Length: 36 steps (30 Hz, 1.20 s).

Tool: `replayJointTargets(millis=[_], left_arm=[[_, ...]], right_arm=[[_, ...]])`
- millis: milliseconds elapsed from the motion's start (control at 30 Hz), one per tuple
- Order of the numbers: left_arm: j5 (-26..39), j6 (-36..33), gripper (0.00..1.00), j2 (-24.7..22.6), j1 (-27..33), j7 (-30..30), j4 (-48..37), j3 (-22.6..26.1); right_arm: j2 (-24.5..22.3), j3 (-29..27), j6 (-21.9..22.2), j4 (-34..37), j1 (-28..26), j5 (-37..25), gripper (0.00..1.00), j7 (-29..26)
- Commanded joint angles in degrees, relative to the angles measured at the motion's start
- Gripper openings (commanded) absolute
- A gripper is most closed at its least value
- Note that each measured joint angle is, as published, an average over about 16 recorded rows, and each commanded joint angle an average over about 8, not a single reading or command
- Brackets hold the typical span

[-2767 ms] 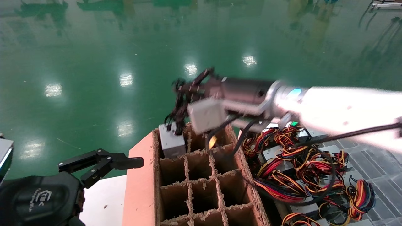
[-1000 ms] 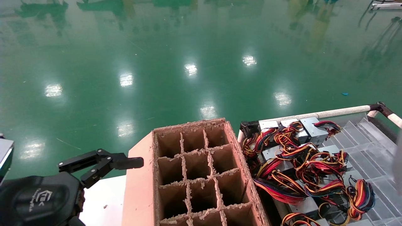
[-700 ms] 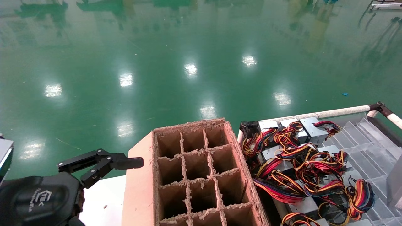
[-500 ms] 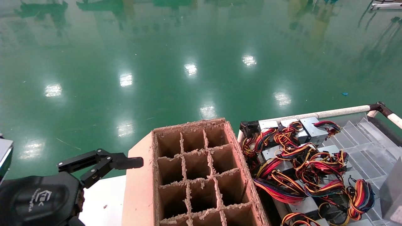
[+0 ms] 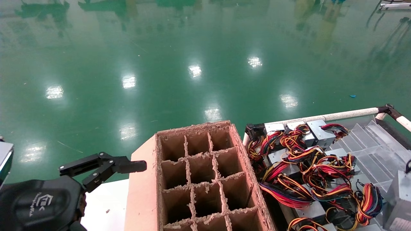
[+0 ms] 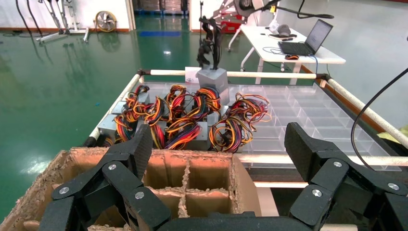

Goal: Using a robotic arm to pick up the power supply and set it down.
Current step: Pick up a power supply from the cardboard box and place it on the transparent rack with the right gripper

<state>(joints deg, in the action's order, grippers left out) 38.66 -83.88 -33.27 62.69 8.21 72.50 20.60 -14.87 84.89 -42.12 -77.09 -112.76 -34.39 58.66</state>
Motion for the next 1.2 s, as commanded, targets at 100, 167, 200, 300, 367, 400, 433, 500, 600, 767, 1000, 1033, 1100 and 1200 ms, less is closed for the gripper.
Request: replayJointTargets(millis=[100, 167, 200, 300, 367, 400, 433, 500, 600, 767, 1000, 1033, 1100, 1200], left_arm=[[0.0, 0.0, 1.0, 0.0, 0.0, 0.0, 0.0, 0.0], [0.0, 0.0, 1.0, 0.0, 0.0, 0.0, 0.0, 0.0], [0.0, 0.0, 1.0, 0.0, 0.0, 0.0, 0.0, 0.0], [0.0, 0.0, 1.0, 0.0, 0.0, 0.0, 0.0, 0.0], [0.0, 0.0, 1.0, 0.0, 0.0, 0.0, 0.0, 0.0], [0.0, 0.0, 1.0, 0.0, 0.0, 0.0, 0.0, 0.0], [0.0, 0.0, 1.0, 0.0, 0.0, 0.0, 0.0, 0.0], [0.0, 0.0, 1.0, 0.0, 0.0, 0.0, 0.0, 0.0], [0.0, 0.0, 1.0, 0.0, 0.0, 0.0, 0.0, 0.0], [0.0, 0.0, 1.0, 0.0, 0.0, 0.0, 0.0, 0.0], [0.0, 0.0, 1.0, 0.0, 0.0, 0.0, 0.0, 0.0], [0.0, 0.0, 1.0, 0.0, 0.0, 0.0, 0.0, 0.0], [0.0, 0.0, 1.0, 0.0, 0.0, 0.0, 0.0, 0.0], [0.0, 0.0, 1.0, 0.0, 0.0, 0.0, 0.0, 0.0]], right_arm=[[0.3, 1.1, -0.1, -0.1, 0.3, 0.3, 0.0, 0.4], [0.5, 1.5, -0.3, -0.1, 0.4, 0.4, 0.0, 0.5], [0.5, 1.6, -0.3, -0.1, 0.5, 0.4, 0.0, 0.6], [0.6, 2.0, -0.5, -0.1, 0.8, 0.1, 0.0, 0.7], [0.7, 2.2, -0.5, -0.1, 1.0, -0.1, 0.0, 0.7], [0.7, 2.4, -0.5, -0.1, 1.1, -0.2, 0.0, 0.7], [0.6, 2.5, -0.6, -0.1, 1.2, -0.3, 0.0, 0.8], [0.5, 2.7, -0.6, -0.2, 1.4, -0.5, 0.0, 0.8], [0.2, 3.0, -0.7, -0.2, 1.7, -0.8, 0.0, 0.9], [-0.4, 3.1, -0.5, -0.3, 1.9, -1.3, 0.0, 1.3], [-0.1, 1.8, -1.3, -0.4, 1.4, -1.6, 0.0, 1.6], [0.0, 1.7, -1.4, -0.4, 1.4, -1.7, 0.0, 1.7], [0.2, 1.6, -1.4, -0.3, 1.5, -2.0, 0.0, 1.7], [0.4, 1.8, -1.2, -0.3, 1.8, -2.4, 0.0, 1.6]])
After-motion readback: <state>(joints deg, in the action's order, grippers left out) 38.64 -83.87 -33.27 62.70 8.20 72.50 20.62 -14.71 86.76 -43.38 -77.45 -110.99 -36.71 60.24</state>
